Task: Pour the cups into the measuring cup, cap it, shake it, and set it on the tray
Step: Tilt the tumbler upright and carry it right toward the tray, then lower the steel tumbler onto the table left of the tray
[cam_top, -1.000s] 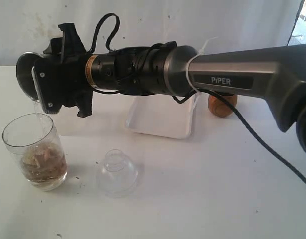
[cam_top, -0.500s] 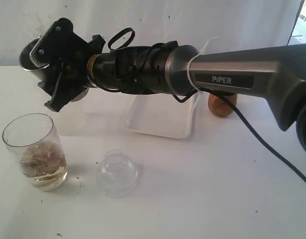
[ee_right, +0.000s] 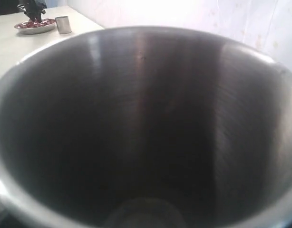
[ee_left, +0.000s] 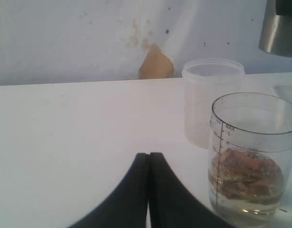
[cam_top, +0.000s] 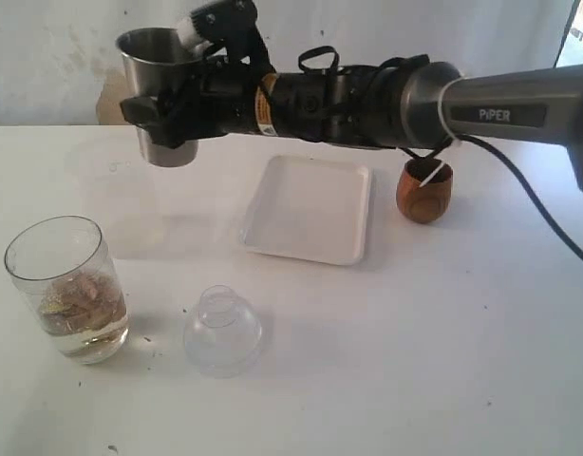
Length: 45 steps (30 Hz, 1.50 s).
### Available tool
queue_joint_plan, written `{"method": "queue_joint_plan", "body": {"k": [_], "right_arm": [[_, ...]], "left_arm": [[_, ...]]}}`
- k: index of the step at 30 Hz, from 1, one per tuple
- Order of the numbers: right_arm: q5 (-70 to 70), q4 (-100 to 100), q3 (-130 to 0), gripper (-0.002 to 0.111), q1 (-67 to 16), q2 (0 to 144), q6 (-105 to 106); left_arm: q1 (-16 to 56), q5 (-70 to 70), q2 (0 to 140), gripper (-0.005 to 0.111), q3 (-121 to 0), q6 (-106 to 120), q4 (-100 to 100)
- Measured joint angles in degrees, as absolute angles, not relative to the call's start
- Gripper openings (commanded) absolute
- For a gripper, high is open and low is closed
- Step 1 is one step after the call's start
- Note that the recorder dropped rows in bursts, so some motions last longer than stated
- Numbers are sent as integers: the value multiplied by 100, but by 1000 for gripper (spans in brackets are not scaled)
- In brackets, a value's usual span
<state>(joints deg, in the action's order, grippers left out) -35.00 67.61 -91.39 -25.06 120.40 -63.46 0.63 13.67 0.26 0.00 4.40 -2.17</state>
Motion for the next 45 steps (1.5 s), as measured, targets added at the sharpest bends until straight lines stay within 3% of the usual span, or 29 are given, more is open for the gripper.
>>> {"method": "queue_joint_plan", "body": {"k": [14,22,45], "right_arm": [[-4395,6012,-7772,0,-2383,12040,-4252],[-4388,5704,-7785,0,-2398,12532,-3142],[-4322,5159,-8231,0,-2398,13475,-3039]], "left_arm": [[63,1367,26,0,0,440,-217],[63,1367,26,0,0,440,-217],[63,1367,26,0,0,440,-217]]}}
